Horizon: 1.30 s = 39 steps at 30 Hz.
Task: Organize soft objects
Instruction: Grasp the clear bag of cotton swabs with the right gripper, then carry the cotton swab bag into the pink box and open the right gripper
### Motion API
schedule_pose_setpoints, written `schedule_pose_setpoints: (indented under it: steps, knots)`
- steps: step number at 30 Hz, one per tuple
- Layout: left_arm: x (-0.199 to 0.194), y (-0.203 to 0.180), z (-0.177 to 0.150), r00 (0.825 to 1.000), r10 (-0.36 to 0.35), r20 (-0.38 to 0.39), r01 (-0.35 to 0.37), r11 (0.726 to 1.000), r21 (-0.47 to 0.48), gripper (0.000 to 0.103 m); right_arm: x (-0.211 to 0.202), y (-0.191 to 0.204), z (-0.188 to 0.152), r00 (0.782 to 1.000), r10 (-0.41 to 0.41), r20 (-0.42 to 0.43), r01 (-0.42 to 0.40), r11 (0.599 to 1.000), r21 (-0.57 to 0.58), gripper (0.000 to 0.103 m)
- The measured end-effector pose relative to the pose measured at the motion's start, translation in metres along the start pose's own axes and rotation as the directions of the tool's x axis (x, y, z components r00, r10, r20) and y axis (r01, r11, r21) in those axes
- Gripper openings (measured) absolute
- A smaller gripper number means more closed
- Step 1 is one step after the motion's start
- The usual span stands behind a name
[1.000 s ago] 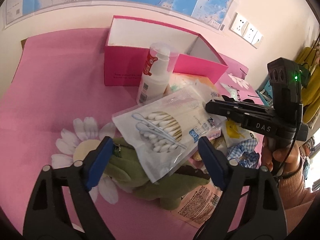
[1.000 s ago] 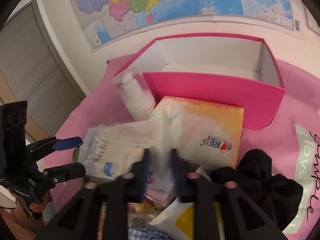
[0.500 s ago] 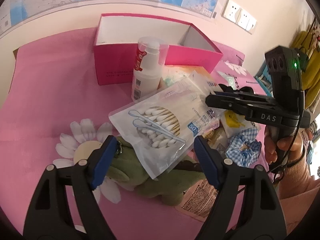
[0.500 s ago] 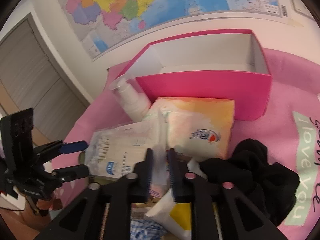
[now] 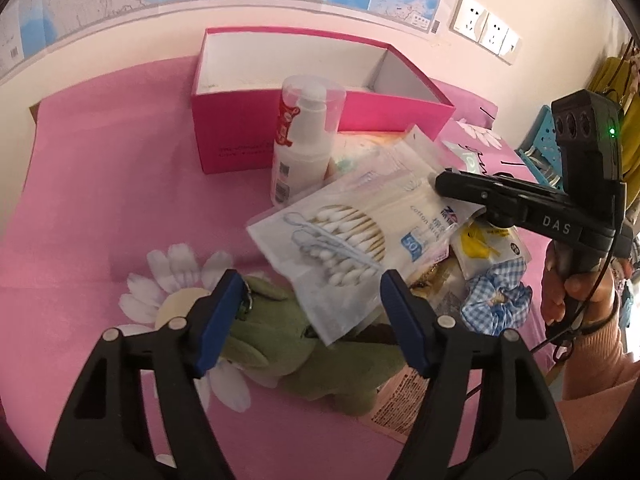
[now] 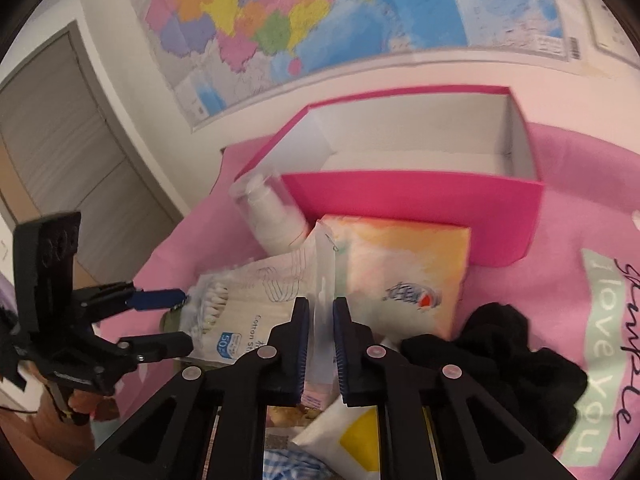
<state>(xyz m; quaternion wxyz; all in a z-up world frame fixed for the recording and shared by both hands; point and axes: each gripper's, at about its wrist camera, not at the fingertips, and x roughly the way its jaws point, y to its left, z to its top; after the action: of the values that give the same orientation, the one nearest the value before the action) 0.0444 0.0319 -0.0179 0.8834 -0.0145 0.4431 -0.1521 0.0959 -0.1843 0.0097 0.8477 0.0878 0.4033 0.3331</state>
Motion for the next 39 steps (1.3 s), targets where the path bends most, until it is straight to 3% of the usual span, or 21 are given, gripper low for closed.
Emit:
schedule_pose_setpoints:
  steps: [5,11,13,16,17,19,21,28,33,39]
  knots:
    - [-0.005,-0.012,0.006,0.999,-0.021,0.026,0.02,0.999,0.045,0.073,-0.004,-0.012,-0.002,0.999,-0.033,0.005,0.033,0.999,0.041,0.011]
    - [0.027,-0.018,0.014,0.993,-0.052,-0.111,0.058,0.997,0.053,0.073,-0.006,-0.019,-0.004,0.999,-0.043,0.009,0.043,0.997,0.065,0.011]
    - [0.032,-0.019,0.016,0.991,-0.056,-0.121,0.063,0.996,0.059,0.073,-0.007,-0.02,-0.006,0.999,-0.046,0.009,0.045,0.996,0.073,0.011]
    - [0.035,-0.02,0.019,0.982,-0.128,-0.138,0.135,0.99,0.039,0.073,-0.007,-0.022,-0.008,0.999,-0.045,0.005,0.044,0.996,0.082,0.011]
    - [0.037,-0.019,0.019,0.979,-0.146,-0.141,0.151,0.988,0.027,0.068,-0.008,-0.022,-0.008,0.999,-0.042,0.004,0.042,0.996,0.084,0.011]
    - [0.033,-0.02,0.02,0.983,-0.143,-0.119,0.146,0.989,0.022,0.062,-0.008,-0.022,-0.007,1.0,-0.024,0.0,0.023,0.996,0.087,0.011]
    - [0.024,-0.019,0.021,0.99,-0.105,-0.09,0.108,0.994,0.021,0.048,-0.01,-0.019,-0.006,1.0,-0.026,0.003,0.026,0.997,0.074,0.011]
    - [-0.02,-0.012,0.038,0.995,-0.1,0.011,0.1,0.995,0.022,0.048,-0.036,0.003,0.013,0.998,0.011,0.054,-0.011,1.0,0.01,0.011]
    - [-0.051,-0.005,0.075,0.993,-0.054,0.106,0.047,0.997,0.06,0.048,-0.051,0.022,0.044,0.992,0.048,0.114,-0.043,0.998,-0.048,0.011]
    - [-0.047,0.015,0.117,0.99,0.009,0.139,-0.02,0.997,0.077,0.048,-0.041,0.025,0.083,0.987,0.061,0.15,-0.051,0.996,-0.072,0.011]
